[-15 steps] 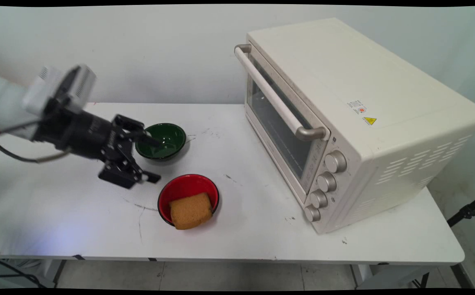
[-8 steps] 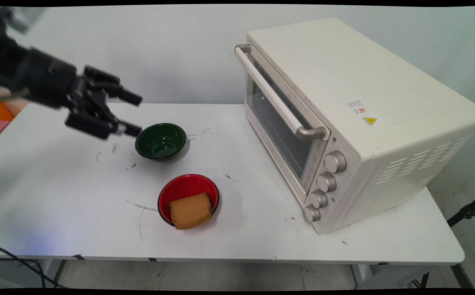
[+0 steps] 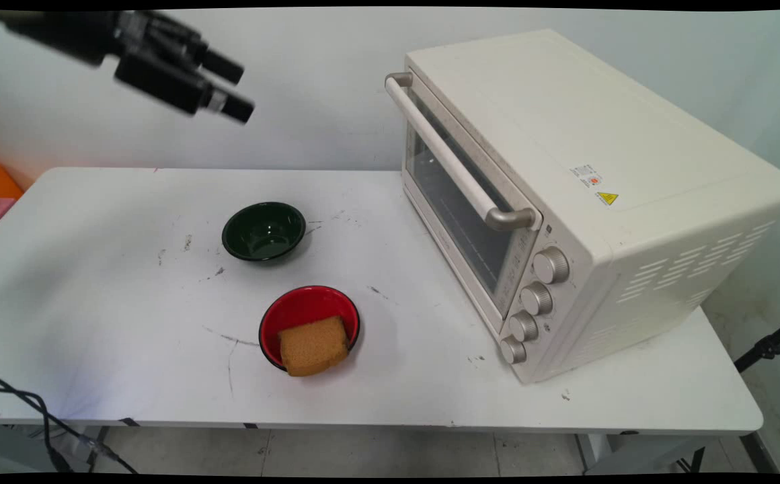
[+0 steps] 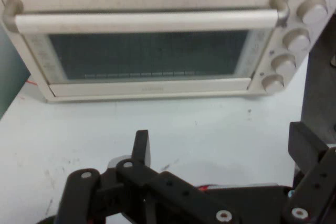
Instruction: Open the oven
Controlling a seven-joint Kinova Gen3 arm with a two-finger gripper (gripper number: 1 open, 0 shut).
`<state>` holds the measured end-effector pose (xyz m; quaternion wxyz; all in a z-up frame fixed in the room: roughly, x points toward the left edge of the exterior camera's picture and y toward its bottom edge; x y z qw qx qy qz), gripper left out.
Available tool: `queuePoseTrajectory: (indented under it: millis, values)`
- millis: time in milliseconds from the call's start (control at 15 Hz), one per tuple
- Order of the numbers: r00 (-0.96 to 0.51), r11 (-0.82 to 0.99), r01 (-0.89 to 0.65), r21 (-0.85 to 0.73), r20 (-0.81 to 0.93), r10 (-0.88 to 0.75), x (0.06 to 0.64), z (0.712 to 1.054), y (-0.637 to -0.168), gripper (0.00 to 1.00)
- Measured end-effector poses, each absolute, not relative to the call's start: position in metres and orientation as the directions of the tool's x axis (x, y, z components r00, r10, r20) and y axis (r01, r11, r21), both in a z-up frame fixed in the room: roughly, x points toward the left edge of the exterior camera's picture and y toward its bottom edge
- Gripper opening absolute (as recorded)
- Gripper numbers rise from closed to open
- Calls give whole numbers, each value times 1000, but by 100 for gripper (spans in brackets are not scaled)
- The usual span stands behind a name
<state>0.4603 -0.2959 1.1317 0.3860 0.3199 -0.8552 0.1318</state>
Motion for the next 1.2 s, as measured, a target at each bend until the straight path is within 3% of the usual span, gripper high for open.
queuePoseTrajectory:
  millis: [600,1200]
  values:
    - [-528,729,-684,9,683,-504,385,1165,-377,100]
    - [-630,772,-635,-12,587,-509,313,1146,-459,100]
